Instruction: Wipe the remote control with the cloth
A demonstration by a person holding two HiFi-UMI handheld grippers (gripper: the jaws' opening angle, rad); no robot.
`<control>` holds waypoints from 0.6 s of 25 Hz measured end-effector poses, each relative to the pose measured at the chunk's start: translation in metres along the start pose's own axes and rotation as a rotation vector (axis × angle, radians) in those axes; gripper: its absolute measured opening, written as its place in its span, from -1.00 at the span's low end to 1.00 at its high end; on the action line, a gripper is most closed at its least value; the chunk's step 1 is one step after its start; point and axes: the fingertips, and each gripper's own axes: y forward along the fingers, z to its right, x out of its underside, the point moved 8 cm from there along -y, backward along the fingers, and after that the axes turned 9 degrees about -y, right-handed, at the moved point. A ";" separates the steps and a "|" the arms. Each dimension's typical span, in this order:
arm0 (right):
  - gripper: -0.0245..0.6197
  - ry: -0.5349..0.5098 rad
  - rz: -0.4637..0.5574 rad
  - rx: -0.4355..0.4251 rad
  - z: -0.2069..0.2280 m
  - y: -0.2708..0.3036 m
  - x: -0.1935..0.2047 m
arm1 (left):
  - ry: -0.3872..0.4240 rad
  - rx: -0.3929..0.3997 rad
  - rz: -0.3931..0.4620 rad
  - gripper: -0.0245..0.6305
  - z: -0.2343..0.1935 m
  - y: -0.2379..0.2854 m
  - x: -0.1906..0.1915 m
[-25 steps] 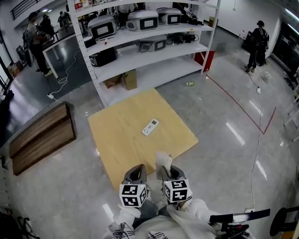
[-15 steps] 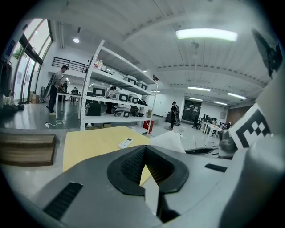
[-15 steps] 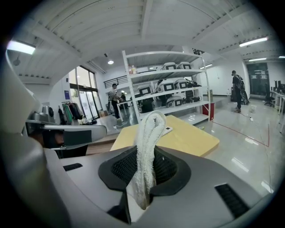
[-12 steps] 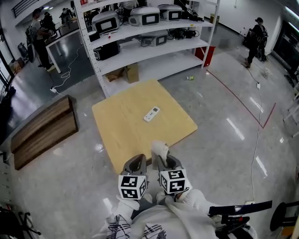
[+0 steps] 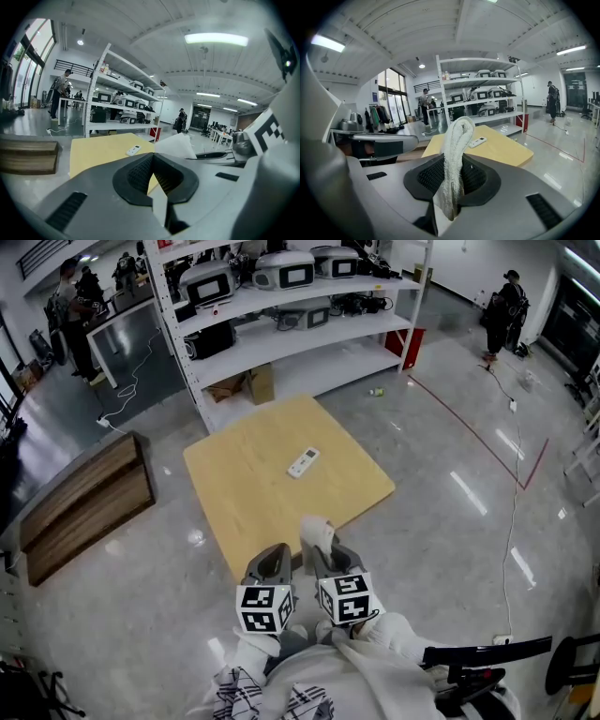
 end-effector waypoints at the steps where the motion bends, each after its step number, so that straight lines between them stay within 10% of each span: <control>1: -0.65 -0.002 0.000 -0.003 -0.002 0.001 0.000 | -0.002 -0.002 -0.003 -0.92 -0.002 0.000 0.000; 15: -0.65 -0.004 -0.021 0.002 0.001 0.003 0.003 | 0.004 0.003 -0.036 -0.92 0.001 0.007 0.007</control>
